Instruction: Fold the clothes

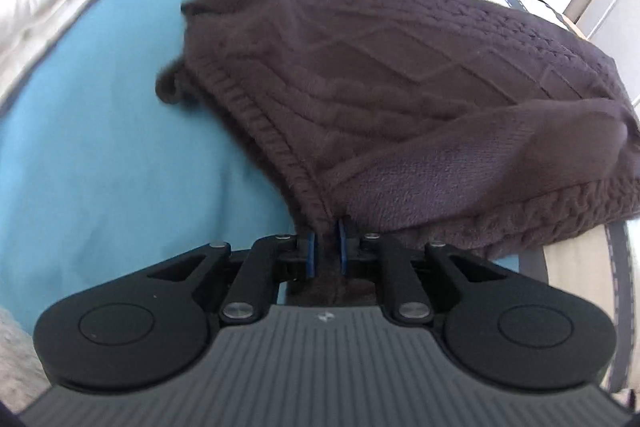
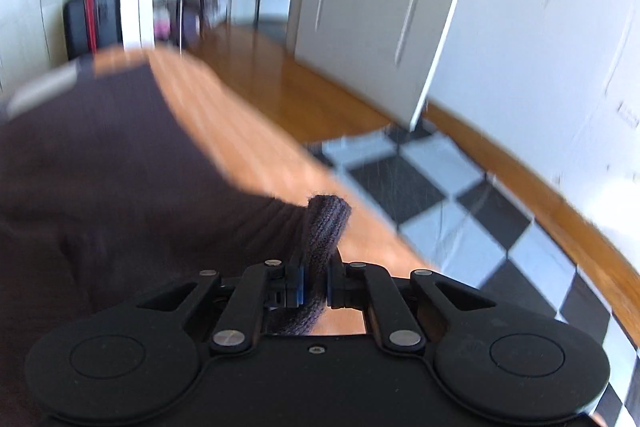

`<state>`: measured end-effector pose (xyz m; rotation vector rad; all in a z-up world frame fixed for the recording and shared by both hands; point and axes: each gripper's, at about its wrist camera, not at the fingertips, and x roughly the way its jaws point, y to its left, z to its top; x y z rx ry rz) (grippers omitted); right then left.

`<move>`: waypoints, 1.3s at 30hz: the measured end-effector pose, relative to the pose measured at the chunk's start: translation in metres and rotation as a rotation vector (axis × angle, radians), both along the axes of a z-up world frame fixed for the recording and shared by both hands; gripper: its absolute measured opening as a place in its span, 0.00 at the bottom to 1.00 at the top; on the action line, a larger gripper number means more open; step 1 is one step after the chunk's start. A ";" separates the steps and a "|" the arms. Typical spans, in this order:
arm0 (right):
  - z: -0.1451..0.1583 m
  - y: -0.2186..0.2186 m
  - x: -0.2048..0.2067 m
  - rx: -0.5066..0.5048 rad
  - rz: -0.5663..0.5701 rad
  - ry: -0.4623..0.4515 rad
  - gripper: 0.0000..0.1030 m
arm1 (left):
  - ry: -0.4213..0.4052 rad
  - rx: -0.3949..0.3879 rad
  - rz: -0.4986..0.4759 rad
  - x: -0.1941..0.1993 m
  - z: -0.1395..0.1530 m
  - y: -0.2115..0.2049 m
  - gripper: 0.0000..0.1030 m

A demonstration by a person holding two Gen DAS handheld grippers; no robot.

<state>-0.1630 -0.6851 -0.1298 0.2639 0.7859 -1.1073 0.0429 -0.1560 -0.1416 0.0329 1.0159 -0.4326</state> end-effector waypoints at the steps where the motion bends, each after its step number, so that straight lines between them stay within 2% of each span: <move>1: -0.003 0.002 0.003 -0.019 0.020 0.036 0.10 | 0.017 -0.007 0.004 0.001 0.000 0.002 0.13; 4: -0.008 0.010 0.012 -0.080 0.073 0.141 0.12 | 0.064 -0.029 0.016 0.003 0.003 0.009 0.13; 5: -0.006 0.014 0.015 -0.103 0.084 0.173 0.20 | 0.062 -0.039 0.021 0.004 0.009 0.014 0.13; 6: -0.004 0.016 0.017 -0.133 0.075 0.201 0.35 | 0.055 -0.052 0.025 0.005 0.015 0.019 0.14; 8: 0.005 0.020 0.012 -0.201 0.050 0.218 0.51 | 0.018 -0.082 0.035 0.015 0.034 0.033 0.16; 10: 0.015 0.021 0.007 -0.261 0.028 0.213 0.52 | -0.020 -0.113 0.045 0.024 0.053 0.046 0.26; 11: 0.020 0.022 0.004 -0.285 0.017 0.205 0.52 | -0.038 -0.128 0.050 0.029 0.062 0.053 0.34; 12: 0.028 0.022 0.000 -0.265 0.003 0.154 0.52 | -0.052 -0.137 0.055 0.036 0.070 0.059 0.39; 16: 0.063 0.028 -0.009 -0.147 0.005 -0.135 0.53 | -0.041 -0.085 0.081 0.093 0.081 0.068 0.40; 17: 0.070 0.034 -0.006 -0.116 0.029 -0.198 0.55 | -0.035 -0.069 0.088 0.108 0.083 0.070 0.44; 19: 0.084 0.053 0.004 -0.049 0.117 -0.319 0.57 | 0.001 -0.031 0.118 0.140 0.070 0.068 0.45; 22: 0.094 0.099 0.030 0.032 0.286 -0.420 0.58 | 0.055 0.003 0.168 0.182 0.045 0.064 0.45; 24: 0.095 0.140 0.052 0.103 0.426 -0.475 0.58 | 0.098 -0.064 0.170 0.197 0.022 0.066 0.45; 25: 0.092 0.168 0.061 0.162 0.527 -0.497 0.58 | 0.116 -0.132 0.159 0.203 0.010 0.069 0.45; 28: 0.081 0.253 0.095 0.322 0.851 -0.449 0.58 | 0.199 -0.284 0.185 0.217 -0.022 0.081 0.45; 29: 0.078 0.283 0.109 0.364 0.961 -0.418 0.58 | 0.200 -0.307 0.181 0.221 -0.027 0.084 0.45; 32: 0.074 0.354 0.148 0.394 1.188 -0.347 0.59 | 0.202 -0.336 0.190 0.233 -0.031 0.090 0.45; 35: 0.063 0.416 0.189 0.442 1.294 -0.307 0.63 | 0.129 -0.346 0.172 0.235 -0.024 0.090 0.49; 36: 0.057 0.433 0.205 0.449 1.318 -0.289 0.64 | 0.104 -0.349 0.166 0.235 -0.021 0.089 0.45; 37: 0.050 0.449 0.219 0.454 1.340 -0.269 0.64 | 0.080 -0.352 0.160 0.236 -0.018 0.089 0.32; 38: 0.042 0.463 0.230 0.435 1.349 -0.237 0.64 | 0.055 -0.355 0.154 0.236 -0.016 0.089 0.12; 39: 0.034 0.477 0.241 0.416 1.358 -0.204 0.64 | 0.031 -0.359 0.147 0.237 -0.013 0.089 0.11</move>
